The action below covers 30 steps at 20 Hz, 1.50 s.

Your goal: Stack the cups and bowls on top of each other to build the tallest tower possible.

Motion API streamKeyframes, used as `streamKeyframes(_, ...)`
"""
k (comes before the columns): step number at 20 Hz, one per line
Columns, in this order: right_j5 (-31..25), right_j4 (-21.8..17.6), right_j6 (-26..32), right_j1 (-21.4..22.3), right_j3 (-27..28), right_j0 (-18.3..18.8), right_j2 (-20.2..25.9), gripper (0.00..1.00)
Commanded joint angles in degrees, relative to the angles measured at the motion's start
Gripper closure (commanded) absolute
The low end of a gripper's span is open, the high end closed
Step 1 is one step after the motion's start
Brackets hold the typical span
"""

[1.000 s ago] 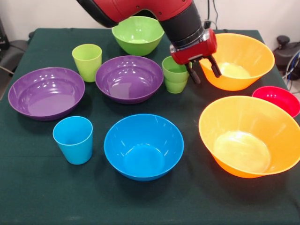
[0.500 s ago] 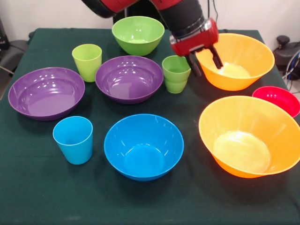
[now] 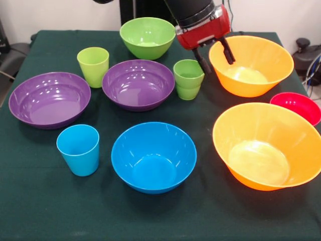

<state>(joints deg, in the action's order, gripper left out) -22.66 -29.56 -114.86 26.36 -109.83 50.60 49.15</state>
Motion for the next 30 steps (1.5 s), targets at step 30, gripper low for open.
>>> streamKeyframes(30, -15.09, -4.0, 12.76, -13.7, 26.82, -12.86, -1.53, 0.0)
